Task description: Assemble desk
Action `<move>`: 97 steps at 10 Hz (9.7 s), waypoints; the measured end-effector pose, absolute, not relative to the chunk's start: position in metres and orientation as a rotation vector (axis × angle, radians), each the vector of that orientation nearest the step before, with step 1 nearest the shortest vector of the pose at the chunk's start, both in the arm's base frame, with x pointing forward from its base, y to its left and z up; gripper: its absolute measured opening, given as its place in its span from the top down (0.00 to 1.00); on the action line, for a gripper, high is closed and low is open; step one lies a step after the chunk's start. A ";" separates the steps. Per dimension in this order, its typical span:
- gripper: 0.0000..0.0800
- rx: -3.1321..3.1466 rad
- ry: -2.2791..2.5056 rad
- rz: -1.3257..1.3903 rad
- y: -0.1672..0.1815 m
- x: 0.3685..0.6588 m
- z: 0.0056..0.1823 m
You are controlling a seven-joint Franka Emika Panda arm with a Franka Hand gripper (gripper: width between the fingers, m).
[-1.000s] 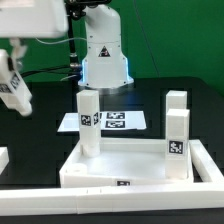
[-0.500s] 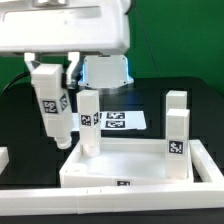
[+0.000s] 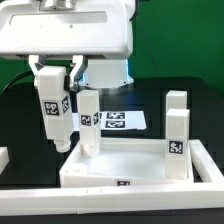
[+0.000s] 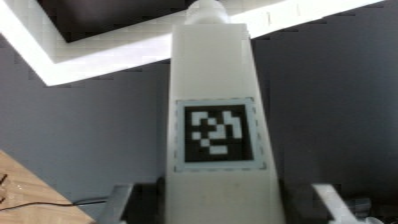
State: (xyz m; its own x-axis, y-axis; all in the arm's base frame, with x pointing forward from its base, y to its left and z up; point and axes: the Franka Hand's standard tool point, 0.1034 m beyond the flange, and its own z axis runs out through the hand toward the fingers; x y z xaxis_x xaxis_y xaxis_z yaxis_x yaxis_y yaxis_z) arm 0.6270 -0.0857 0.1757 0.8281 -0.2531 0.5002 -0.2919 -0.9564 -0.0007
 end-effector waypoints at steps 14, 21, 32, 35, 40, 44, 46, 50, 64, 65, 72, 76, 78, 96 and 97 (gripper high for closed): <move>0.64 2.969 -0.329 0.758 -0.067 0.602 0.122; 0.64 2.918 -0.302 0.827 -0.064 0.607 0.109; 0.19 2.920 -0.301 0.824 -0.064 0.606 0.109; 0.19 2.920 -0.301 0.824 -0.064 0.606 0.109; 0.19 3.026 -0.377 0.667 -0.078 0.609 0.128; 0.19 3.209 -0.453 0.168 -0.061 0.615 0.118; 0.19 3.204 -0.452 0.078 -0.072 0.615 0.103; 0.49 3.195 -0.519 0.062 -0.074 0.614 0.100; 0.63 2.344 -2.315 -0.030 -0.051 0.621 0.098; 0.38 2.531 -2.101 -0.007 -0.047 0.621 0.097; 0.19 3.148 -0.911 0.074 -0.045 0.622 0.099; 0.32 3.205 -0.372 0.114 -0.049 0.624 0.103; 0.49 3.198 -0.439 0.110 -0.050 0.624 0.103; 0.19 2.935 -1.492 0.024 -0.044 0.633 0.101; 0.19 2.983 -1.393 0.031 -0.044 0.633 0.100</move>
Offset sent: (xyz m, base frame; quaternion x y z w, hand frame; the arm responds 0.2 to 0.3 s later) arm -0.0013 0.0422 -0.0148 0.0308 0.0286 0.0275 0.9987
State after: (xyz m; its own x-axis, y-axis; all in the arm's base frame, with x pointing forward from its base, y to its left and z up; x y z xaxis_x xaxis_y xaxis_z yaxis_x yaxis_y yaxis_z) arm 0.6329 -0.0439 0.1002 0.6436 -0.7639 -0.0464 -0.7611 -0.6325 -0.1440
